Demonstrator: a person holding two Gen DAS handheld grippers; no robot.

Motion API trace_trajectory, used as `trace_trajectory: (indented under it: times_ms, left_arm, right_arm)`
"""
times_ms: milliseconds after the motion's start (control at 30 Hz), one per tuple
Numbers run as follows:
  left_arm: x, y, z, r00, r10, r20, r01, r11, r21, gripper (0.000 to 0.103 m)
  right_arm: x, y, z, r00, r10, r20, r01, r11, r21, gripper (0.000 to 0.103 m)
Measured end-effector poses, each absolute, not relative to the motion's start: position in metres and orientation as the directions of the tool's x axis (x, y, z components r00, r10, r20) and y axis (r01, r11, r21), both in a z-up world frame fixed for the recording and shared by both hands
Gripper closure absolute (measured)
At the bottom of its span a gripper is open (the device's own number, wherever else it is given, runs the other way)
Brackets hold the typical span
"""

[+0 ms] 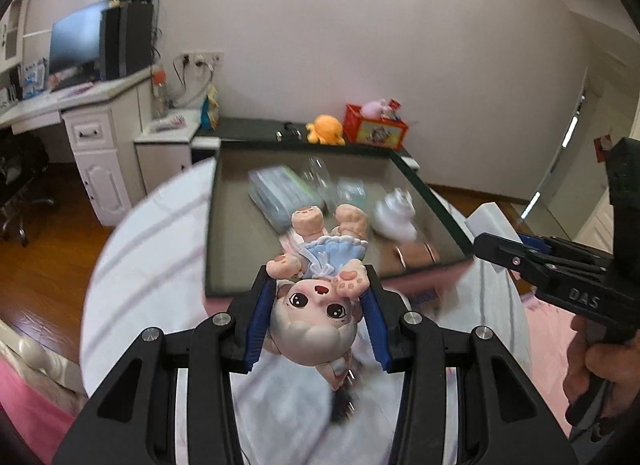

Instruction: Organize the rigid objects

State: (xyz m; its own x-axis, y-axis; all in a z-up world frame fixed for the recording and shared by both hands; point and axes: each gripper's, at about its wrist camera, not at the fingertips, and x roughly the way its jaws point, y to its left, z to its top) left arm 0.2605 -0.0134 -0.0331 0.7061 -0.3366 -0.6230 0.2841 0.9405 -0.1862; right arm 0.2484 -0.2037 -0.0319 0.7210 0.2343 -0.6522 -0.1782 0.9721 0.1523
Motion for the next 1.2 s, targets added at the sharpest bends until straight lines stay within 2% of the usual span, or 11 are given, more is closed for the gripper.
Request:
trace_trajectory:
  times_ms: [300,700,767,833,900,933,1000,1033,1100,1167,1200]
  left_arm:
    - [0.312,-0.008,-0.024,0.728,-0.305,-0.614,0.249,0.952,-0.178,0.06]
    - [0.348,-0.016,-0.066,0.666,-0.304,-0.681,0.231,0.952,-0.199,0.06]
    - [0.348,-0.016,-0.069,0.662,-0.293,-0.69,0.222,0.956,-0.193,0.058]
    - [0.347,-0.013,-0.068,0.67,-0.28,-0.688,0.209,0.96,-0.187,0.047]
    - [0.343,-0.008,-0.064,0.686,-0.257,-0.681,0.19,0.966,-0.173,0.04]
    - [0.342,-0.005,-0.061,0.693,-0.246,-0.678,0.177,0.969,-0.171,0.031]
    - [0.337,0.003,-0.056,0.712,-0.216,-0.668,0.14,0.976,-0.166,0.016]
    - [0.333,0.007,-0.053,0.724,-0.205,-0.659,0.126,0.978,-0.166,0.007]
    - [0.326,0.012,-0.047,0.742,-0.197,-0.641,0.114,0.979,-0.17,0.0]
    - [0.317,0.013,-0.041,0.756,-0.186,-0.628,0.11,0.981,-0.16,0.0]
    - [0.313,0.013,-0.038,0.759,-0.177,-0.626,0.107,0.983,-0.149,0.0]
  right_arm:
    - [0.309,-0.173,-0.026,0.697,0.306,-0.649,-0.24,0.952,0.191,0.062]
    - [0.343,-0.151,-0.07,0.603,0.314,-0.733,-0.255,0.947,0.196,0.061]
    - [0.343,-0.149,-0.074,0.596,0.311,-0.741,-0.257,0.947,0.192,0.061]
    - [0.342,-0.149,-0.075,0.596,0.315,-0.738,-0.258,0.946,0.196,0.059]
    - [0.34,-0.152,-0.074,0.603,0.312,-0.734,-0.245,0.948,0.201,0.046]
    - [0.339,-0.155,-0.073,0.61,0.311,-0.729,-0.238,0.949,0.206,0.042]
    - [0.336,-0.163,-0.07,0.628,0.305,-0.716,-0.213,0.952,0.219,0.019]
    - [0.334,-0.167,-0.069,0.635,0.307,-0.708,-0.203,0.952,0.231,0.018]
    - [0.332,-0.172,-0.067,0.636,0.305,-0.709,-0.189,0.952,0.24,0.014]
    - [0.326,-0.175,-0.066,0.65,0.274,-0.709,-0.161,0.961,0.223,0.0]
    - [0.321,-0.179,-0.064,0.663,0.261,-0.701,-0.146,0.964,0.22,0.0]
